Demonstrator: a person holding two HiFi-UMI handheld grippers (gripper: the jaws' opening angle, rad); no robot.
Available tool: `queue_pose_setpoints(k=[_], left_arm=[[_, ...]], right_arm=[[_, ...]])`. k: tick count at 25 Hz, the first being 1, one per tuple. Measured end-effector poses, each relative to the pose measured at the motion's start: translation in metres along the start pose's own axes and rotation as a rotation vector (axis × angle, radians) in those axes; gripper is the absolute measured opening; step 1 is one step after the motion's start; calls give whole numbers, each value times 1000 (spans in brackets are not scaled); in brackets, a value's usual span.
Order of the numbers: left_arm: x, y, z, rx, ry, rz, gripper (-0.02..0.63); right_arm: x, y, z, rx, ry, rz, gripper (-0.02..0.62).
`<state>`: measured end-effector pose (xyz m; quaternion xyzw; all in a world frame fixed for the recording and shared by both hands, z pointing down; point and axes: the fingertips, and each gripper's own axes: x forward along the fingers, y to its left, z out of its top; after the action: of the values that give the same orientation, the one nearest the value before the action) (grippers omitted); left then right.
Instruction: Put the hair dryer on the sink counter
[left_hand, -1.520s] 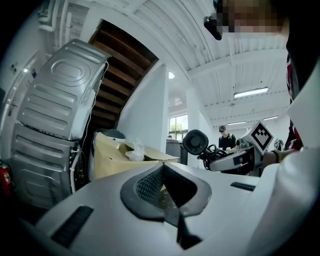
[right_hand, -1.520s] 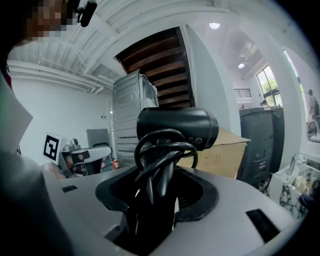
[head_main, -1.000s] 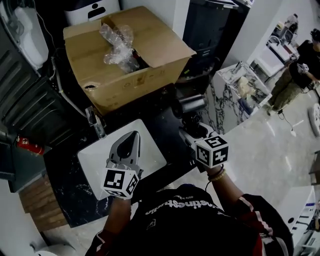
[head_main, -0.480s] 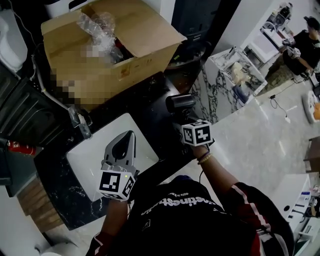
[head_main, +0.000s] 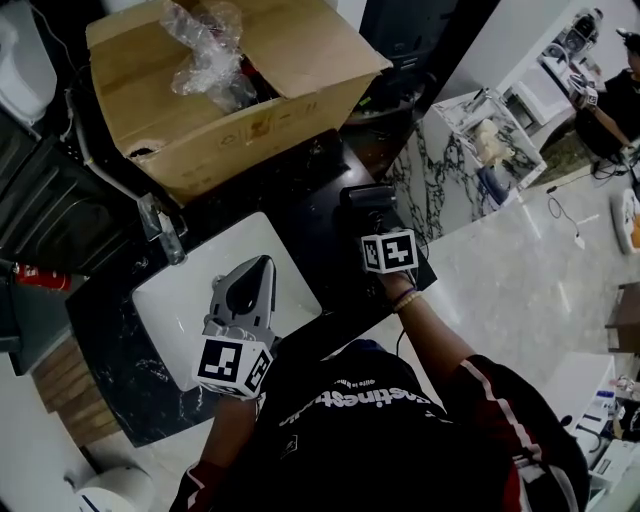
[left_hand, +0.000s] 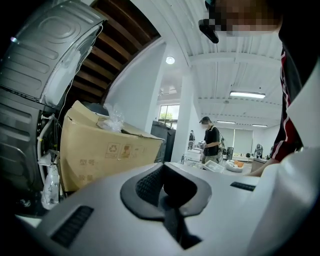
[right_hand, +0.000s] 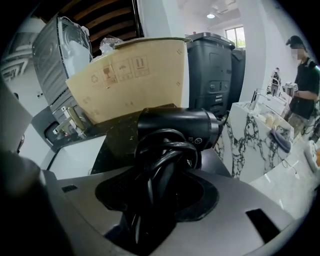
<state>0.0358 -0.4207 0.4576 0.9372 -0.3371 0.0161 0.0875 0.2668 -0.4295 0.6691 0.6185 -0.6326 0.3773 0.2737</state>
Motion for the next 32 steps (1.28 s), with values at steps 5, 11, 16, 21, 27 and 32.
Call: queue_pose_setpoints(k=[5, 11, 16, 21, 27, 32], left_arm=[[-3, -1, -4, -2, 6, 3, 14], [-10, 0, -4, -2, 4, 15, 14], [-17, 0, 0, 1, -4, 24, 14], [-27, -4, 5, 12, -16, 24, 15], [-40, -10, 17, 30, -35, 23, 14], [-52, -8, 26, 38, -48, 36, 14]], right_arm=[[8, 0, -10, -19, 41, -10, 239], [13, 2, -12, -61, 54, -46, 244], [13, 5, -12, -73, 34, -48, 247], [3, 4, -15, -74, -3, -51, 269], [-43, 16, 5, -121, -127, -45, 270], [-113, 59, 44, -235, -357, -24, 268]])
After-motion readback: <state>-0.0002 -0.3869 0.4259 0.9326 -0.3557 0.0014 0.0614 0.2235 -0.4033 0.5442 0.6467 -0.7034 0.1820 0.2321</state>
